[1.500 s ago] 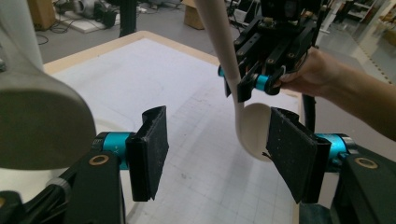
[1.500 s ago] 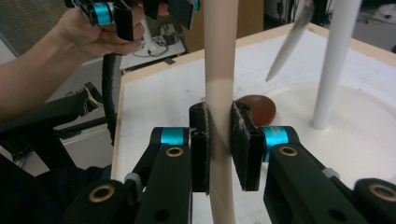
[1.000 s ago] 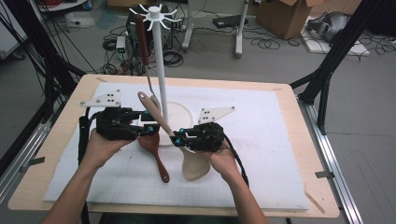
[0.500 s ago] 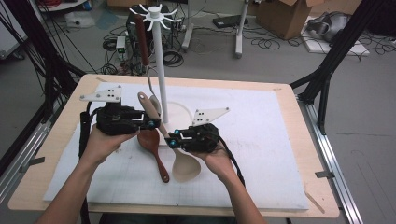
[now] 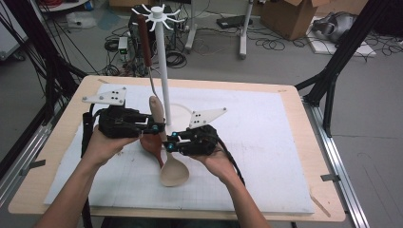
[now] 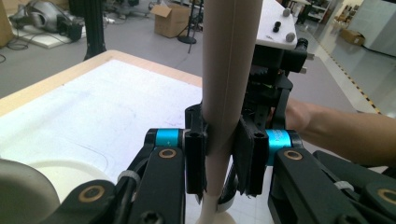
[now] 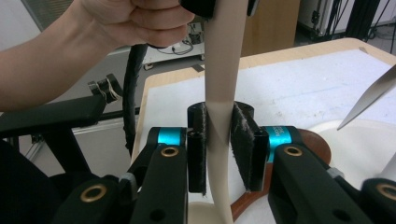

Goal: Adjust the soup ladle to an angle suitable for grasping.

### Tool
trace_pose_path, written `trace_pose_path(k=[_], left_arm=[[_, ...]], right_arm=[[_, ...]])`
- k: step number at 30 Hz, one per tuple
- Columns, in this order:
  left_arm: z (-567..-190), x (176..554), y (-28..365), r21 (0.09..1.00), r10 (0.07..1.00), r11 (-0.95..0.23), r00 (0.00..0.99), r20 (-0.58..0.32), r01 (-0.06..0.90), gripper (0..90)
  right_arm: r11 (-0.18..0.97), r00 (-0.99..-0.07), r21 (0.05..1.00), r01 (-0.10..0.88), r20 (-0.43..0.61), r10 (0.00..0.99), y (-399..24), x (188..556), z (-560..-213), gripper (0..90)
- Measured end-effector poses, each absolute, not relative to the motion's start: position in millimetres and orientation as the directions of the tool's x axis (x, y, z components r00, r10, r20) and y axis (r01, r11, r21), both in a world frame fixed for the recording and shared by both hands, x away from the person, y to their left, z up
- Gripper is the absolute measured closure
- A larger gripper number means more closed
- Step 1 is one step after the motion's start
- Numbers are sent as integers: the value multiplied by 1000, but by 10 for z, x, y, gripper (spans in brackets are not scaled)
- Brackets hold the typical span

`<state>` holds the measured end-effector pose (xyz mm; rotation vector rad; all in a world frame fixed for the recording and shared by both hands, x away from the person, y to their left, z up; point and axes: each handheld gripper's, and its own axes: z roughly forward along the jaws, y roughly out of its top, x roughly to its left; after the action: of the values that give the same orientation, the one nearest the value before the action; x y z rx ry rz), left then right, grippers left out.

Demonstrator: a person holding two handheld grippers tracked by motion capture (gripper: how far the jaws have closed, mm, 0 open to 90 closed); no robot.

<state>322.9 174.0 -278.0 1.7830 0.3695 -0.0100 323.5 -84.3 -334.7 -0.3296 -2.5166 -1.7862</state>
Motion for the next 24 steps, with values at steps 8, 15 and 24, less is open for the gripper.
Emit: trace_pose_path(k=[8,15,24], left_arm=[[-2747,3210,1780,952,245,-185,950,-195,243,756],[-2704,3211,1793,956,249,-178,950,-186,234,756],[-2693,3163,1874,955,321,-222,940,-117,195,553]], right_arm=[[291,-979,937,193,165,120,-771,3247,-3333,769],[325,-978,926,193,156,137,-708,3269,-3349,724],[334,-979,925,180,136,150,-683,3299,-3342,788]])
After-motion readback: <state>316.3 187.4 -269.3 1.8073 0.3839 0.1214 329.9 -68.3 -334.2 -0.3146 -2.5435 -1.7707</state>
